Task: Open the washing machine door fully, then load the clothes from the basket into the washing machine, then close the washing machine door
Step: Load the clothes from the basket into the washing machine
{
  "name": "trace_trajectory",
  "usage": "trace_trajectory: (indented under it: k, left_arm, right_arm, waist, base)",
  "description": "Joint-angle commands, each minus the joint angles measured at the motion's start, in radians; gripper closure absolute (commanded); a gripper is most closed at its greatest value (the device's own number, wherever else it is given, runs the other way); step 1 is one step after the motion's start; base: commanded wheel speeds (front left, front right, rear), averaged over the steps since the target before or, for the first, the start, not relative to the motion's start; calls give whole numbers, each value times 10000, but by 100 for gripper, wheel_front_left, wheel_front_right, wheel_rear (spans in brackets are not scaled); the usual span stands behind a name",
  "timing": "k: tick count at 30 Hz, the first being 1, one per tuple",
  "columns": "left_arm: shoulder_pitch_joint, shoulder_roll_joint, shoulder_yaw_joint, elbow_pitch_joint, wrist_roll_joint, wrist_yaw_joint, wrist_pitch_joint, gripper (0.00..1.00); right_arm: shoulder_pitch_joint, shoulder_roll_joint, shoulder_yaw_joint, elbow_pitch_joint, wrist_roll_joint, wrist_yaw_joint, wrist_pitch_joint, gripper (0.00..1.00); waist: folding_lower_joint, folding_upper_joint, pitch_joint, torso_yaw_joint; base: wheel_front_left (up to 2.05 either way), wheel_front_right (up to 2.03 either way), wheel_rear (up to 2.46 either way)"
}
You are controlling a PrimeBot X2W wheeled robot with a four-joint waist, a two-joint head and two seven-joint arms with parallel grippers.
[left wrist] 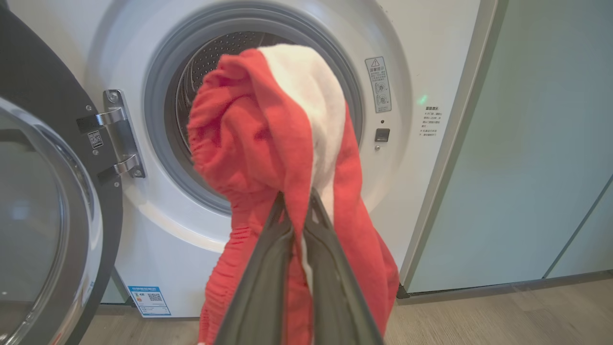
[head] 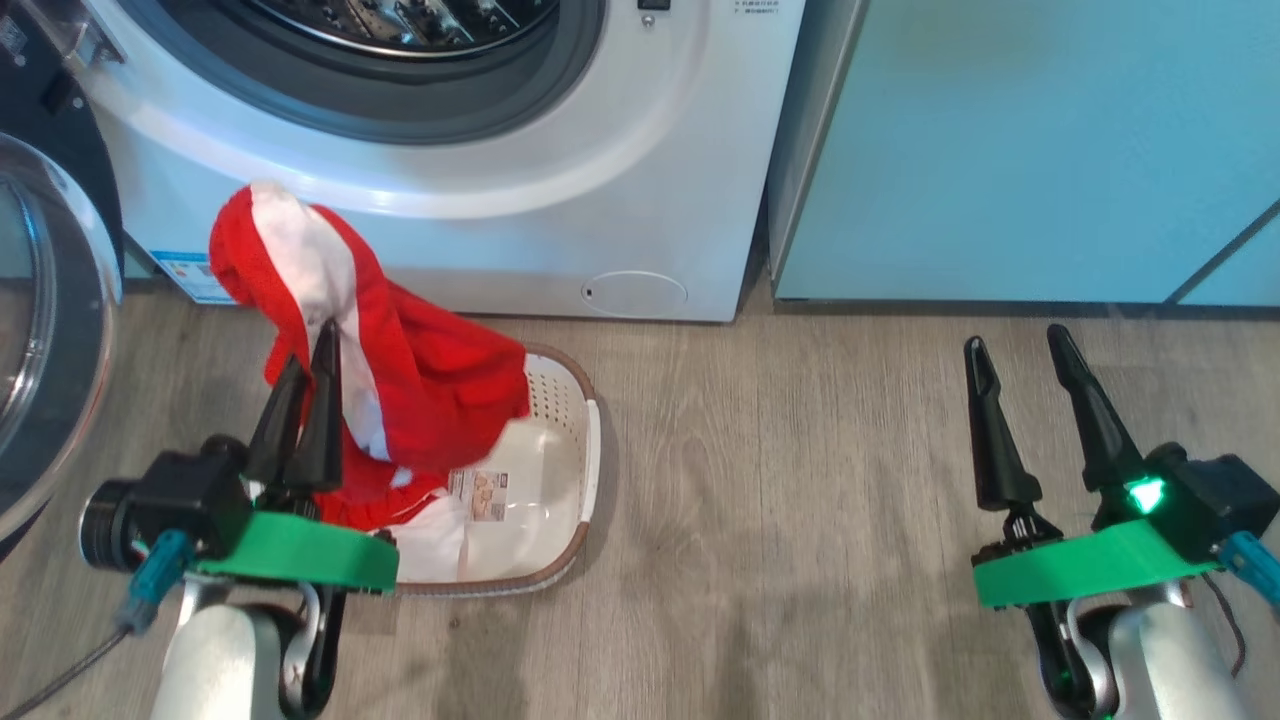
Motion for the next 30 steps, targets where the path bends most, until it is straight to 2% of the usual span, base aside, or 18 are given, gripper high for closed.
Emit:
trace_trajectory:
  k: [1, 11, 20, 23, 30]
  left_arm:
    - [-74, 22, 423, -537, 85, -70, -125, 100]
    - [420, -163, 297, -833, 94, -400, -126, 100]
    - [353, -186, 409, -924, 84, -445, -126, 100]
    - [213, -188, 458, -1003, -36, -406, -126, 100]
    - [-850, -189, 518, -965, 71, -495, -126, 100]
  right_arm:
    - [-50, -24, 199, -283, 70, 77, -48, 0]
    - [72, -24, 169, -275, 120, 77, -46, 0]
    - [52, -24, 234, -319, 132, 77, -51, 0]
    - [21, -24, 231, -359, 123, 77, -49, 0]
    - [-346, -24, 297, -567, 76, 77, -38, 0]
  waist:
    - [1, -1, -109, 30]
    - [1, -1, -405, 105]
    - [1, -1, -258, 64]
    - [1, -1, -77, -7]
    - [1, -1, 1132, -450]
  base:
    - [0, 0, 0]
    - [0, 0, 0]
    - [0, 0, 0]
    - [0, 0, 0]
    - [0, 0, 0]
